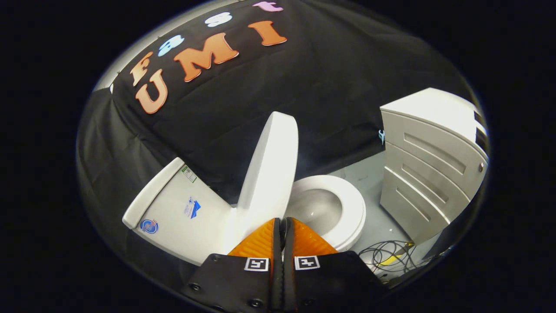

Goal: Open the toilet lid.

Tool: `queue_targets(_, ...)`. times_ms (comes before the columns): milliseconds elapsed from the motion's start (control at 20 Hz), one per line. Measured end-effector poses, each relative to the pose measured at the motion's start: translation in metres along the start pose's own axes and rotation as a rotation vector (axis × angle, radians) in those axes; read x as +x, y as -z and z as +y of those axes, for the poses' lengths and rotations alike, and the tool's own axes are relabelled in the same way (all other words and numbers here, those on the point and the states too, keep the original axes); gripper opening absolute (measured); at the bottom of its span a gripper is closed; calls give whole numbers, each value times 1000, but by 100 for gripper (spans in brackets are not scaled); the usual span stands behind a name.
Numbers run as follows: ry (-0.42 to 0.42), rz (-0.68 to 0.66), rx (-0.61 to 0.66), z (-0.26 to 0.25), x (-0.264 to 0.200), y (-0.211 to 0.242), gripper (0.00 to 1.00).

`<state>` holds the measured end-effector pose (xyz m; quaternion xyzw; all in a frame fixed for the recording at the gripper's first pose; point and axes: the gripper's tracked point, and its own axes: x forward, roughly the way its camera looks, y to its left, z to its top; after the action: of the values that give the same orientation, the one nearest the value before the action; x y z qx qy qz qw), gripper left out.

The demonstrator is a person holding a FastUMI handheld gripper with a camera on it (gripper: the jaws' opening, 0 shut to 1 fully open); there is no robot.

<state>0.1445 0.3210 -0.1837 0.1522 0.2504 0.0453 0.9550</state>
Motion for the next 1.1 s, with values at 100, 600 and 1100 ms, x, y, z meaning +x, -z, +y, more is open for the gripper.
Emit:
queue_targets(100, 14, -9, -57, 16, -3, -5, 8)
queue_targets(600, 46, -45, -244, 79, -15, -19, 8)
queue_targets(1100, 40, -98, -454, 167, -23, -23, 8)
